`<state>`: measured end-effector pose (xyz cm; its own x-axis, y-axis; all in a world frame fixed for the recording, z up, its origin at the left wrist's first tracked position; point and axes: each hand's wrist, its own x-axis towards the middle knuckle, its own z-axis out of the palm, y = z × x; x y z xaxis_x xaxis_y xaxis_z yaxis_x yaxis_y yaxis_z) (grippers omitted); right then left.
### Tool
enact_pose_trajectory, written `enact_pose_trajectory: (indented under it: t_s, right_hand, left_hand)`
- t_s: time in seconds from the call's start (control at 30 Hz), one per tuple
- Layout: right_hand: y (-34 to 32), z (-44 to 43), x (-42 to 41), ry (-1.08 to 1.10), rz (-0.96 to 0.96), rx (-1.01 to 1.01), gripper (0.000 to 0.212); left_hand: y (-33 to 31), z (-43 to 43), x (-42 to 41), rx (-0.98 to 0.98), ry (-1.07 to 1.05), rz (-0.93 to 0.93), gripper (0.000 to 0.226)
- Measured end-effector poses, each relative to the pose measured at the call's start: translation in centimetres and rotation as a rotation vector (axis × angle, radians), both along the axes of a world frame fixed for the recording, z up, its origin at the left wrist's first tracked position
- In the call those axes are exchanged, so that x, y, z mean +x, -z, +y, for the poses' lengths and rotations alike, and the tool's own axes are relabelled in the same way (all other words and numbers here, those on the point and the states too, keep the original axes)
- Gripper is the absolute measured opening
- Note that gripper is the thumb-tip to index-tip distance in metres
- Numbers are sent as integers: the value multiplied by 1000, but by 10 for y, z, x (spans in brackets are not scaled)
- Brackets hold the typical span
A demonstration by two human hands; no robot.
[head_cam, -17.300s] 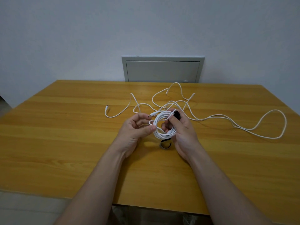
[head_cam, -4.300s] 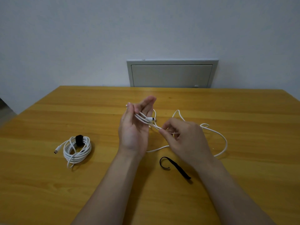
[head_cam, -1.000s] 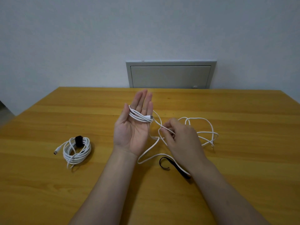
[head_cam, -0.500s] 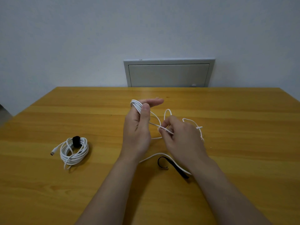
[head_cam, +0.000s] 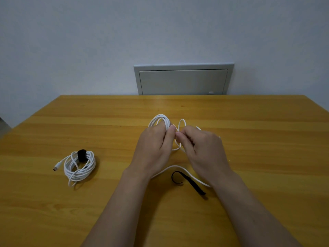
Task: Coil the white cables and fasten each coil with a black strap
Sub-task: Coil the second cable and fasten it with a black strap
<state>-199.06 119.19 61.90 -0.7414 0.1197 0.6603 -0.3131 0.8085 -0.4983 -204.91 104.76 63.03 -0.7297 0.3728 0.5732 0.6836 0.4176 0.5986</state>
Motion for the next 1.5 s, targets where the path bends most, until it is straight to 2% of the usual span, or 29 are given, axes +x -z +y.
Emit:
enact_pose_trajectory:
  t_s: [0.13, 0.23, 0.37, 0.53, 0.7, 0.8, 0.9, 1.03, 1.17, 1.27, 1.37, 1.5]
  right_hand:
    - [-7, 7, 6, -99, -7, -50, 19]
    - [-6, 12, 5, -149, 9, -62, 20]
    - [-2, 12, -1, -168, 104, -151, 20]
    - [0, 14, -4, -186, 140, -167, 21]
    - [-5, 12, -1, -161, 131, -209, 37]
    - [-9, 16, 5, -185, 139, -291, 25]
    - [-10, 15, 5, -180, 228, -299, 12]
    - [-5, 9, -2, -92, 283, -258, 22]
    - [-2, 1, -4, -79, 180, -263, 34]
    - [-2, -4, -1, -138, 116, -317, 31]
    - [-1, -8, 2, -184, 105, -381, 13]
    - [1, -11, -1, -115, 139, -324, 13]
  left_hand:
    - [-6, -11, 1, -46, 63, 44, 20]
    - [-7, -11, 4, -101, 35, 65, 18]
    - [-2, -8, -1, -133, -12, 41, 32]
    - [1, -5, -2, -97, 85, -93, 49]
    - [-6, -8, 2, 219, 417, -569, 43]
    - [-12, -15, -1, 398, 656, -825, 41]
    - [-13, -21, -4, 444, 846, -1016, 51]
    - [-14, -23, 0, 471, 1056, -1222, 54]
    - [-13, -16, 4, 598, 1246, -1285, 50]
    - [-14, -11, 6, 897, 1360, -1297, 47]
    - [-16, -12, 3, 1140, 1345, -1249, 47]
    - [-14, -14, 1, 1225, 1246, -1249, 49]
